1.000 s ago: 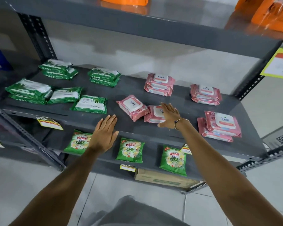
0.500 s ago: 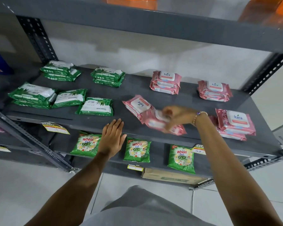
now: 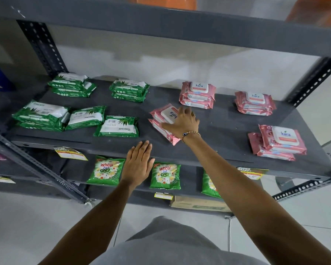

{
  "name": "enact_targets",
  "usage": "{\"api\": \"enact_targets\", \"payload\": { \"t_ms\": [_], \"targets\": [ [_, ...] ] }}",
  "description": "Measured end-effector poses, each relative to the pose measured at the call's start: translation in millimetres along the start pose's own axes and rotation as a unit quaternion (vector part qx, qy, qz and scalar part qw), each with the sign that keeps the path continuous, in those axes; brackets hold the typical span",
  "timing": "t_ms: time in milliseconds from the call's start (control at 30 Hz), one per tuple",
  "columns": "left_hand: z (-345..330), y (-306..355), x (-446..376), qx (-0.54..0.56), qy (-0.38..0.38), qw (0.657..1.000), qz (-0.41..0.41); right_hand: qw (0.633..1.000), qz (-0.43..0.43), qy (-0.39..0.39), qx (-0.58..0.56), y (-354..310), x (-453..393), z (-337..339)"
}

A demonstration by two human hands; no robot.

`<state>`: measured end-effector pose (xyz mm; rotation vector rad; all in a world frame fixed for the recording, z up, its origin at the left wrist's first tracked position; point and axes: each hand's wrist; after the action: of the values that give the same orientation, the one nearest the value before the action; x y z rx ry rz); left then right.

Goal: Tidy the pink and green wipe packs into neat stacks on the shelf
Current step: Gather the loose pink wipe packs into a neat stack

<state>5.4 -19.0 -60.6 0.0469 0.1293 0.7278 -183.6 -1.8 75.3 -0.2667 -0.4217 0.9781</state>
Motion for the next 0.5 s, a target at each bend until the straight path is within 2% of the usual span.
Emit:
{"api": "enact_targets", "payload": {
  "t_ms": [133, 300, 400, 467, 500],
  "targets": [
    [-6, -1, -2, -0.017, 0.027, 0.999, 0.001, 0.998, -0.014, -0.030, -0.047, 3, -2, 9],
    [-6, 2, -3, -0.005, 0.046, 0.999, 0.004, 0.954, -0.036, -0.112, -0.274, 18, -8, 28],
    [14, 29, -3, 0.071, 0.080, 0.994, 0.017, 0.925, -0.065, -0.151, -0.343, 26, -10, 37],
    [34, 58, -14, 0.143, 0.066, 0.987, 0.019, 0.910, -0.073, -0.189, -0.362, 29, -8, 41],
    [38, 69, -26, 0.202, 0.066, 0.976, 0.053, 0.909, -0.076, -0.201, -0.358, 32, -8, 42]
  ]
}}
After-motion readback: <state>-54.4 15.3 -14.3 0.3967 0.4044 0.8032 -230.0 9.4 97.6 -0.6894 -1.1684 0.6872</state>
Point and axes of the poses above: each hand's wrist, its own x-axis away from the middle knuckle, its own z-axis out of the back of the hand, y = z × x, and after that the axes turned 12 degrees about -y, right-handed
